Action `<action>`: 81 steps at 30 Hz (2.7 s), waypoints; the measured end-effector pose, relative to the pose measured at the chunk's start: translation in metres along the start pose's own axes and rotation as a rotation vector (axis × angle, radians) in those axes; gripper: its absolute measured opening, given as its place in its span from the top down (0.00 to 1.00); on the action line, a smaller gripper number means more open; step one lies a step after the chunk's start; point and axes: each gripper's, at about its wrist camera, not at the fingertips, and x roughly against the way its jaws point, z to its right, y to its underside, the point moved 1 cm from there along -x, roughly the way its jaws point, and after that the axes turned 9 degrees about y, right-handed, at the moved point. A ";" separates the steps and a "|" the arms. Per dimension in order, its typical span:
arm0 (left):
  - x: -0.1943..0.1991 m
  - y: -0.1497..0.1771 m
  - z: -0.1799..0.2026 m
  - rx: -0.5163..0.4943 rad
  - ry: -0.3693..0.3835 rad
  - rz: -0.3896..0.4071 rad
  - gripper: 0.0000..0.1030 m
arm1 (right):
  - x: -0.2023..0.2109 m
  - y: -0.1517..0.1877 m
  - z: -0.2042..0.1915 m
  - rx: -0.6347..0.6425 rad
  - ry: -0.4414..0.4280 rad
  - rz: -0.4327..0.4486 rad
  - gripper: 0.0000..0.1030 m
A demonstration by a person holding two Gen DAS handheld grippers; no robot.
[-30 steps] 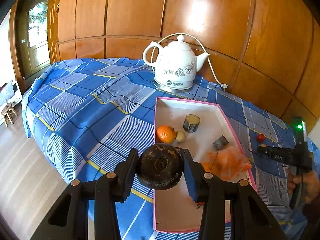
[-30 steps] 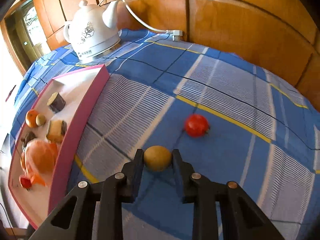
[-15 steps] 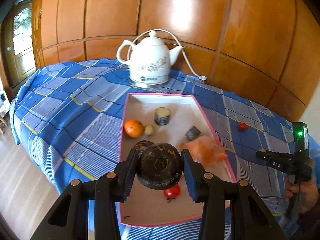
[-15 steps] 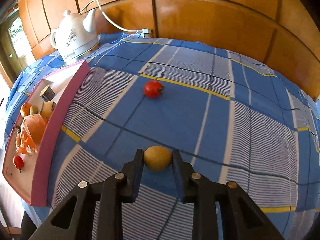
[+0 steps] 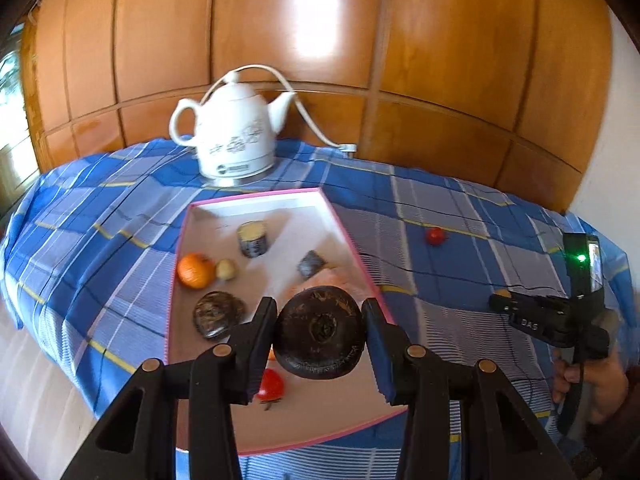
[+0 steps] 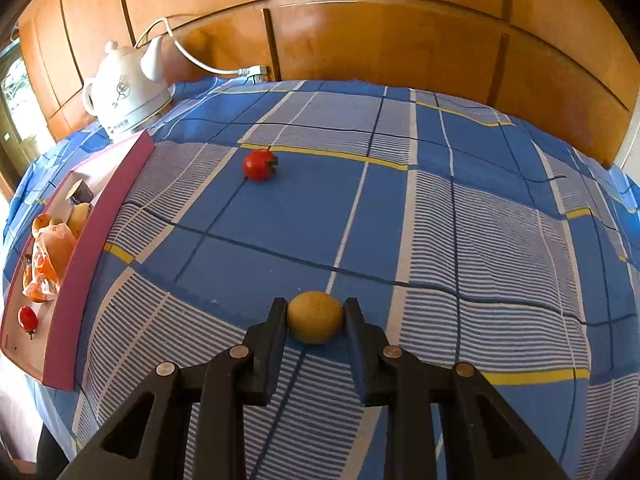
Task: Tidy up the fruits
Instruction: 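Carry the brown piece over the tray with the left gripper, then lower the brown piece into the tray and open the left gripper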
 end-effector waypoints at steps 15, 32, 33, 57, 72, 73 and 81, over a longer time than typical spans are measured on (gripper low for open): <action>-0.028 0.000 0.038 -0.060 0.015 -0.052 0.57 | 0.007 0.008 -0.012 0.026 -0.016 0.024 0.73; -0.037 0.009 0.024 0.013 -0.036 -0.071 0.57 | 0.013 0.017 -0.033 0.079 -0.009 0.052 0.73; -0.036 0.010 0.021 0.021 -0.041 -0.069 0.57 | 0.013 0.016 -0.033 0.079 -0.008 0.053 0.73; 0.024 0.021 -0.099 0.265 -0.189 0.030 0.57 | 0.013 0.017 -0.033 0.091 -0.007 0.054 0.73; -0.049 -0.028 -0.095 0.215 -0.070 -0.029 0.57 | 0.012 0.016 -0.035 0.100 -0.005 0.054 0.73; -0.056 -0.029 -0.094 0.202 -0.076 -0.037 0.57 | 0.012 0.016 -0.035 0.101 -0.005 0.054 0.73; -0.076 -0.030 -0.096 0.199 -0.088 -0.058 0.56 | 0.012 0.016 -0.035 0.100 -0.007 0.054 0.73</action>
